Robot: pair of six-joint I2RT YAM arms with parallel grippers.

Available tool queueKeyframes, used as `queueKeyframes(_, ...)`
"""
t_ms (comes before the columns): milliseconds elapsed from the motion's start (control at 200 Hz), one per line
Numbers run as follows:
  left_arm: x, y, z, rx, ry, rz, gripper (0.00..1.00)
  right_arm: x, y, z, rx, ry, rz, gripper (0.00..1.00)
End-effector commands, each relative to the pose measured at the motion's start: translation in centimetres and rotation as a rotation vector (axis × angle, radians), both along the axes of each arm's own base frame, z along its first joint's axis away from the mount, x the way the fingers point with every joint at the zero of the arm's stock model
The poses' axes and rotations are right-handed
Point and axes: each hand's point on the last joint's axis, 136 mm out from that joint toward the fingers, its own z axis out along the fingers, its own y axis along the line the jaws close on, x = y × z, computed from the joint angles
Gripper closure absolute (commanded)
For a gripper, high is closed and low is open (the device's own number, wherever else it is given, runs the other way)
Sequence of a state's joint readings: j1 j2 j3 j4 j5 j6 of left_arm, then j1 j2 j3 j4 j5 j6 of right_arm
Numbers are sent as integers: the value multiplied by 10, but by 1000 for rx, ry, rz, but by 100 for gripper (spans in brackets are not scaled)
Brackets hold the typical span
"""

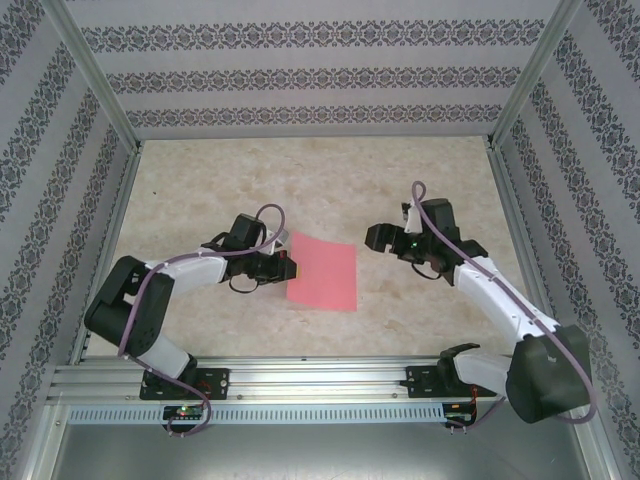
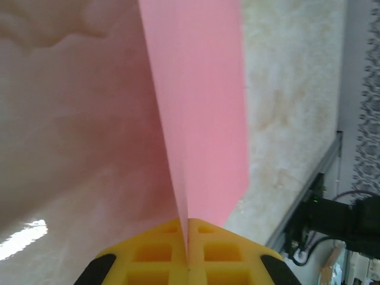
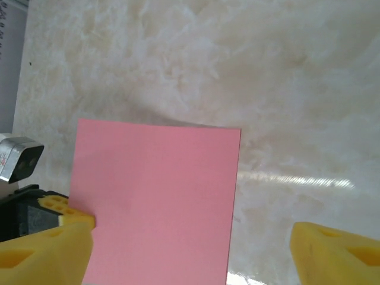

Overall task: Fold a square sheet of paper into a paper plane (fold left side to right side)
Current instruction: Place a square sheet of paper at the center of the table, then first fold in half a square sheet of paper at the center of the table.

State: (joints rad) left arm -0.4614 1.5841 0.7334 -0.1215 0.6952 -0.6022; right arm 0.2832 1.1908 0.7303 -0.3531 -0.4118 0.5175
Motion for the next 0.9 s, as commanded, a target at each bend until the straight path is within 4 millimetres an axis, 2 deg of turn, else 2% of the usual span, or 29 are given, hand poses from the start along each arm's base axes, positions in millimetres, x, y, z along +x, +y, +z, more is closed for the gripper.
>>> queueKeyframes(0, 13, 1, -6, 63, -36, 16, 100, 7, 32, -9, 97, 9, 18, 24)
queueKeyframes(155, 20, 7, -15, 117, -17, 53, 100, 13, 67, -34, 161, 79, 65, 35)
queueKeyframes(365, 31, 8, -13, 149, -29, 80, 100, 34, 89, -56, 193, 136, 76, 43)
queueKeyframes(625, 42, 11, -10, 175, -36, 76, 100, 48, 94, -81, 134, 183, 74, 44)
queueKeyframes(894, 45, 7, -5, 161, -43, 49, 100, 41, 78, -113, 12, 272, 39, 45)
